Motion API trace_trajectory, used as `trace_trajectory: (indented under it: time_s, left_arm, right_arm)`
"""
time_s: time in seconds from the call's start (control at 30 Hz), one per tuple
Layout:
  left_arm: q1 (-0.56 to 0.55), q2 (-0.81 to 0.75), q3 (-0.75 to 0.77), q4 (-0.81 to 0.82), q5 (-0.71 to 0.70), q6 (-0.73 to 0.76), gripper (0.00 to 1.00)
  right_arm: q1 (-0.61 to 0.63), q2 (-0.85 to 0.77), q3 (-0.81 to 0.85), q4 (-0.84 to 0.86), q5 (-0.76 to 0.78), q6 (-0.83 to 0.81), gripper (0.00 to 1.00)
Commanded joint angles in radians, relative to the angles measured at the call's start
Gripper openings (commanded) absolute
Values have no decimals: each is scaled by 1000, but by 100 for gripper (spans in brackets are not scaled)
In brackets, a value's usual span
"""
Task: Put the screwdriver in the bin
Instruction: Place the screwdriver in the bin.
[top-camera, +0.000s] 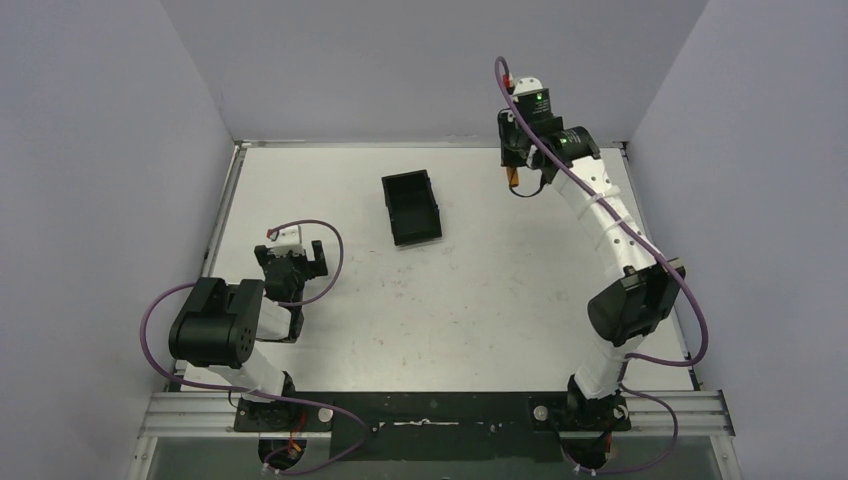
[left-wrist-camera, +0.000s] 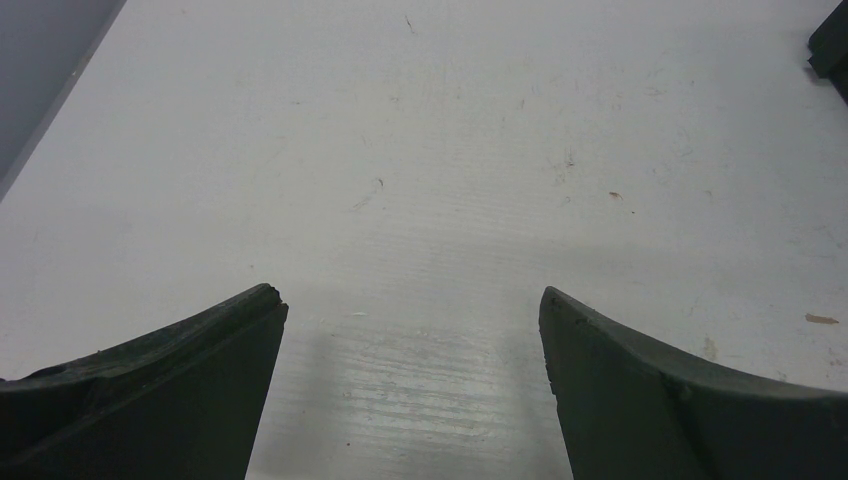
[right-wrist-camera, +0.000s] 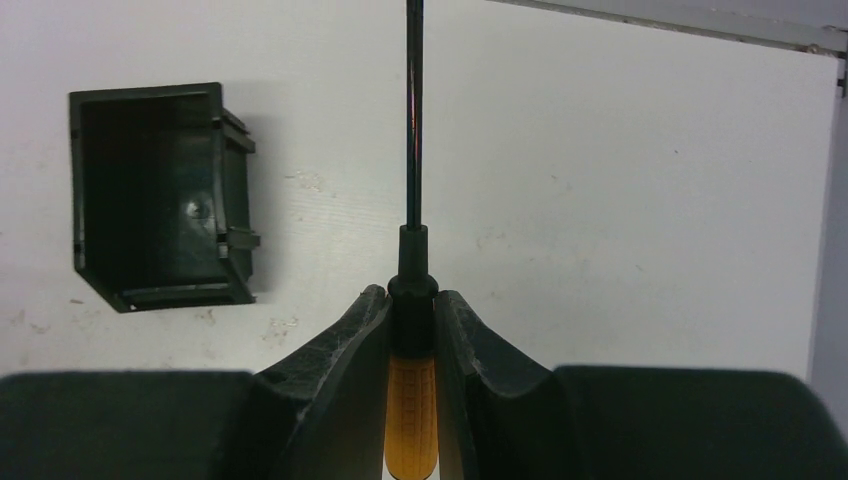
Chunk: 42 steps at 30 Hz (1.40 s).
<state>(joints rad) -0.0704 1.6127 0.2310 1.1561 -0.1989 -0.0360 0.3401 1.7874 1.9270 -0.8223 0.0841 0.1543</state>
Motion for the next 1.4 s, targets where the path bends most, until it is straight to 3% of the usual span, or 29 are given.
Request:
trace_trajectory:
  time_s: [0.0,0.33,0.67,1.1,1.37]
  left_arm:
    - [-2,-2,24,53,10,7,97]
    - [-2,-1,24,54,10,7,97]
    - [-2,-1,24,53,10,6,97]
    - [-2,-2,24,53,10,7,97]
    - [-2,-2,24,53,10,7,97]
  right_arm:
    - [76,-32,70,50,29,48,0]
    - [275,81,164,101,65,69,0]
    - [365,160,169,234,13,46,0]
    - [377,211,-114,605,-127,-216,0]
    - [357,263,-252,769,-156,-266,0]
